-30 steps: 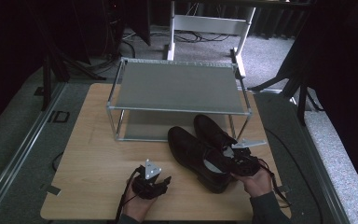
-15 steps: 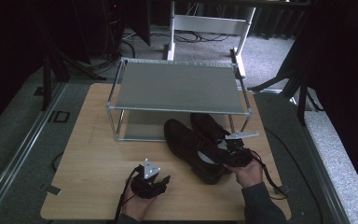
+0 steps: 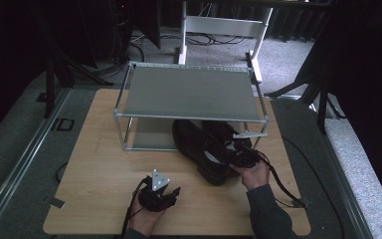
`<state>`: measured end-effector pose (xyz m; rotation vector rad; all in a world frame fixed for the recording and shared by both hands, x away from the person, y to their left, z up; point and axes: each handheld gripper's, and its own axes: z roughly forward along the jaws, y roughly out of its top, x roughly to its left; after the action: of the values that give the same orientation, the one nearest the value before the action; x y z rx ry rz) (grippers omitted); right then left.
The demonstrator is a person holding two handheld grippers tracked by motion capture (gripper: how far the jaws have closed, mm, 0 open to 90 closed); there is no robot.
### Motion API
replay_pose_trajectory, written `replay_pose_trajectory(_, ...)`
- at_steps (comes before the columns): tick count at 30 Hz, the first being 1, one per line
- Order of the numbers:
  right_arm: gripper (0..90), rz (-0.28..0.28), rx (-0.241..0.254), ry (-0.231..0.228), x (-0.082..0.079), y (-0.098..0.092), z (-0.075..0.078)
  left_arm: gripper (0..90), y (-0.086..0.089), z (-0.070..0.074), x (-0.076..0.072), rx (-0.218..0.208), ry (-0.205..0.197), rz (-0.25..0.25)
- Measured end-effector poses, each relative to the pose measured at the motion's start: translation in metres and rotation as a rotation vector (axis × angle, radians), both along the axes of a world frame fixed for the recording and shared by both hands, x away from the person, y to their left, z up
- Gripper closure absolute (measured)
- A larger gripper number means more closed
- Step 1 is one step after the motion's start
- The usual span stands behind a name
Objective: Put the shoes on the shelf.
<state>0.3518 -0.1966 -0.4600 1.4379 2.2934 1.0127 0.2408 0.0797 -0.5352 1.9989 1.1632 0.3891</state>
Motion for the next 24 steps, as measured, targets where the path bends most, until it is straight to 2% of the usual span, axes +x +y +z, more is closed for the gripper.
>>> replay_pose_trajectory(13, 80.7, -0.076, 0.021, -0.035, 0.017, 0.018, -0.005, 51.1, 0.001, 0.001, 0.0, -0.001, -0.003, 0.004)
replay_pose_trajectory(16, 80.6, -0.092, 0.009, -0.045, 0.019, 0.021, -0.008, 51.2, 0.001, 0.002, 0.002, 0.0, -0.006, 0.004)
replay_pose_trajectory(19, 80.6, -0.114, 0.002, -0.052, 0.023, 0.024, -0.011, 51.3, -0.001, 0.003, 0.006, 0.007, -0.009, 0.004)
replay_pose_trajectory(24, 80.7, -0.137, 0.009, -0.058, 0.027, 0.029, -0.015, 52.3, -0.004, 0.008, 0.021, 0.014, -0.028, 0.012)
